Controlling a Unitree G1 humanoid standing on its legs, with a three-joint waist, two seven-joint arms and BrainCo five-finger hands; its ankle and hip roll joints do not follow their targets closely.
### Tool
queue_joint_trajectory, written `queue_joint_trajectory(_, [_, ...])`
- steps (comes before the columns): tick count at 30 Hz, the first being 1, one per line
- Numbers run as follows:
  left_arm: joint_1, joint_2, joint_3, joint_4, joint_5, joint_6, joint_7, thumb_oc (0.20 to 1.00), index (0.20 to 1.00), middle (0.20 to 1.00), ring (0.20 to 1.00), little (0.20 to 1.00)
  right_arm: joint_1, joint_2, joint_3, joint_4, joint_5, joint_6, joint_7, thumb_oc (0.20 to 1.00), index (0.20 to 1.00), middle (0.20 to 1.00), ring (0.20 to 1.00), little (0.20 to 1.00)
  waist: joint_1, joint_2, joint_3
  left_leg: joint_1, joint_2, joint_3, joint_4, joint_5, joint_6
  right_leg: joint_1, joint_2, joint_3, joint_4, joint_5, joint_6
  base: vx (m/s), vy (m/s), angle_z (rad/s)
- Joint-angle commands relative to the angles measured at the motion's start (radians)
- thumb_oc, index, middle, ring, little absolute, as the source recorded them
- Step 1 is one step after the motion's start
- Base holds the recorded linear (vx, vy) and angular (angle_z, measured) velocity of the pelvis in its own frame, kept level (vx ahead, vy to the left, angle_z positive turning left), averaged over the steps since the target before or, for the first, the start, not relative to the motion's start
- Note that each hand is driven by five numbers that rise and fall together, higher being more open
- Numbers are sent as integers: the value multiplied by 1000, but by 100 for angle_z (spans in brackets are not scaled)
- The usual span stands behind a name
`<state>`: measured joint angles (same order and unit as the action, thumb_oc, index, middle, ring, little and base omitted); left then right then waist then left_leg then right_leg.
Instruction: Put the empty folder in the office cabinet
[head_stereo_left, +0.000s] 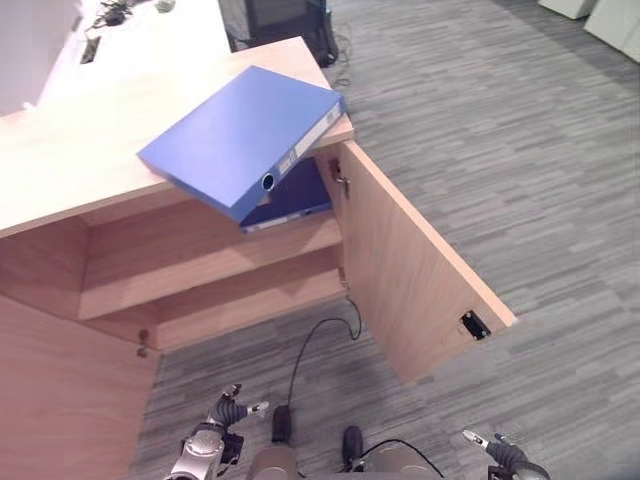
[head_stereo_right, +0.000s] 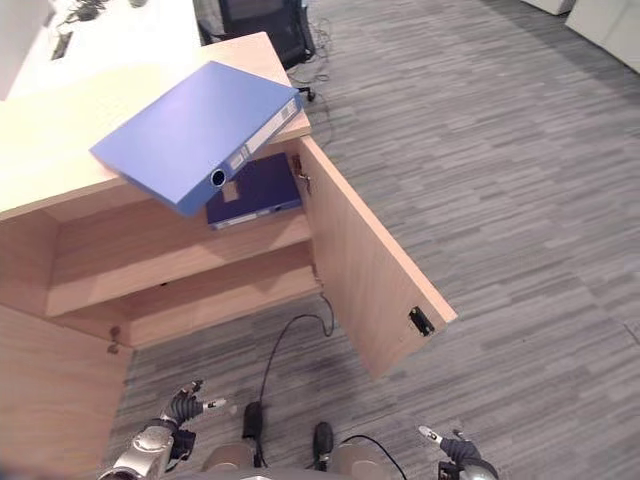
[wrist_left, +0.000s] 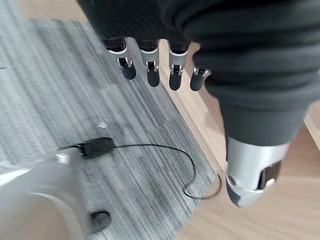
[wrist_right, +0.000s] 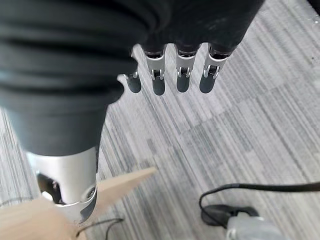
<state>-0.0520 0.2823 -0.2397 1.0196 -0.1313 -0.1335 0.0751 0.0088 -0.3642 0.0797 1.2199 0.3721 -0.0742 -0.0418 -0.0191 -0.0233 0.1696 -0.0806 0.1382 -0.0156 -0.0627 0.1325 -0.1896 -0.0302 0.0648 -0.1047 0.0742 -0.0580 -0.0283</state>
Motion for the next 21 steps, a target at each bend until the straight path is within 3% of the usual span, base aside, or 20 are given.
queue_joint_trajectory(1, [-35, 26, -3, -33, 23, -36, 4, 1000, 1000, 1000, 1000, 1000, -5, 5, -5, -18, 4, -9, 1, 1000, 1000, 1000, 1000, 1000, 29, -21, -14, -9, -28, 49, 73, -109, 73, 19, -243, 185, -52, 47, 191, 21, 201, -20])
queue_joint_trajectory(5, [-51, 52, 4, -58, 17, -36, 10, 1000, 1000, 1000, 1000, 1000, -37, 37, 15, -35, 10, -11, -2, 1000, 1000, 1000, 1000, 1000, 40, -38, -10, -15, -44, 78, 66, -126, 96, -23, -264, 183, -54, 94, 215, -28, 157, -17])
queue_joint_trajectory(10, [-68, 78, 24, -62, -9, -36, 24, 1000, 1000, 1000, 1000, 1000, -62, 65, 61, -64, 8, -20, 2, 1000, 1000, 1000, 1000, 1000, 78, -42, 1, -40, -46, 119, 82, -130, 115, -50, -267, 37, 36, 85, 213, -77, 130, -26])
queue_joint_trajectory(14, [-74, 76, 19, -57, -10, -38, 21, 1000, 1000, 1000, 1000, 1000, -42, 65, 62, -54, 30, -27, 3, 1000, 1000, 1000, 1000, 1000, 66, -49, -5, -36, -97, 97, 80, -120, 143, -18, -140, 150, 64, 19, 177, -16, 129, 2])
queue_joint_trajectory(17, [-77, 60, 16, -19, -5, -36, 18, 1000, 1000, 1000, 1000, 1000, -32, 63, 67, -34, 40, -26, 1, 1000, 1000, 1000, 1000, 1000, 63, -47, -9, -1, -121, 84, 42, -112, 145, 24, -106, 165, 29, -20, 142, 29, 9, 22])
queue_joint_trajectory(21, [-73, 54, 25, 12, -1, -30, 20, 1000, 1000, 1000, 1000, 1000, -26, 57, 62, -26, 32, -24, -2, 1000, 1000, 1000, 1000, 1000, 59, -40, -11, 26, -117, 86, 15, -106, 138, 35, -100, 160, 9, -20, 137, 29, -56, 14])
